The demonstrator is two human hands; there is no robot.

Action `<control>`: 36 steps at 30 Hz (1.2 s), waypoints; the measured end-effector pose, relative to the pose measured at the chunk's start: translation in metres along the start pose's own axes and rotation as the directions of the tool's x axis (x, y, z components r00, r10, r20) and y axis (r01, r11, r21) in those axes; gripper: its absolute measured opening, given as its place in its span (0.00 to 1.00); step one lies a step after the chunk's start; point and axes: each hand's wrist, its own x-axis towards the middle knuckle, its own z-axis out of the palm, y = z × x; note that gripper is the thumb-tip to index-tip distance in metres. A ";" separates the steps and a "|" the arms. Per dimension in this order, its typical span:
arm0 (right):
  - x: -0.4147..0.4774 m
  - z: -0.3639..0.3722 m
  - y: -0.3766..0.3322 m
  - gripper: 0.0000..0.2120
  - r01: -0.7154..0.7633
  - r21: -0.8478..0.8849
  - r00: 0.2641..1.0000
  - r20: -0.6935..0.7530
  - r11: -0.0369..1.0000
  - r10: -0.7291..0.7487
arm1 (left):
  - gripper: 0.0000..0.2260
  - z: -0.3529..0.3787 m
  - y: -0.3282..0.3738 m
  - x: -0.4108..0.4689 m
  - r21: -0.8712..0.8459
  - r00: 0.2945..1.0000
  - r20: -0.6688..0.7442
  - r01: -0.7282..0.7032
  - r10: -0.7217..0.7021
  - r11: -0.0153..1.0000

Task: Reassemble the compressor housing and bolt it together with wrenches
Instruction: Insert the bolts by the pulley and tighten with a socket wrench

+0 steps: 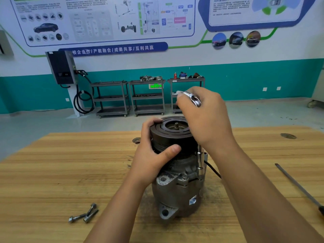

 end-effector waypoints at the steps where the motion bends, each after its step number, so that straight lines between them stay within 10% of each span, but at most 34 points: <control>1: 0.001 -0.002 0.000 0.13 -0.026 0.096 0.996 0.083 0.995 0.018 | 0.29 0.000 0.000 0.000 -0.005 1.000 -0.001 -0.001 0.001 1.000; 8: 0.017 -0.019 -0.005 0.07 -0.582 0.546 0.696 0.718 0.603 0.021 | 0.29 0.000 -0.001 0.000 -0.009 1.000 -0.003 -0.007 0.007 1.000; 11: 0.016 -0.017 -0.010 0.12 -0.582 0.509 0.739 0.657 0.634 0.150 | 0.29 -0.001 -0.001 0.000 0.001 1.000 -0.001 -0.007 0.007 1.000; 15: 0.005 -0.008 -0.014 0.17 -0.353 0.437 0.935 0.199 0.827 0.294 | 0.29 0.000 0.000 0.000 0.017 1.000 -0.004 -0.016 0.016 1.000; 18: 0.001 -0.005 -0.015 0.19 -0.283 0.375 0.948 -0.028 0.883 0.316 | 0.29 0.000 0.000 0.000 0.011 1.000 -0.007 -0.013 0.013 1.000; 21: 0.001 -0.016 -0.014 0.16 -0.396 0.560 0.917 0.196 0.728 0.348 | 0.29 0.001 0.000 0.000 0.005 1.000 -0.006 -0.010 0.010 1.000; 25: 0.011 -0.046 -0.005 0.08 -0.600 0.644 0.745 0.667 0.474 0.037 | 0.29 0.000 -0.001 0.001 0.000 1.000 -0.003 -0.001 0.001 1.000; 36: 0.019 -0.048 0.035 0.20 -0.565 0.693 0.653 0.707 0.448 -0.270 | 0.28 -0.001 -0.001 0.000 0.001 1.000 -0.004 0.001 -0.001 1.000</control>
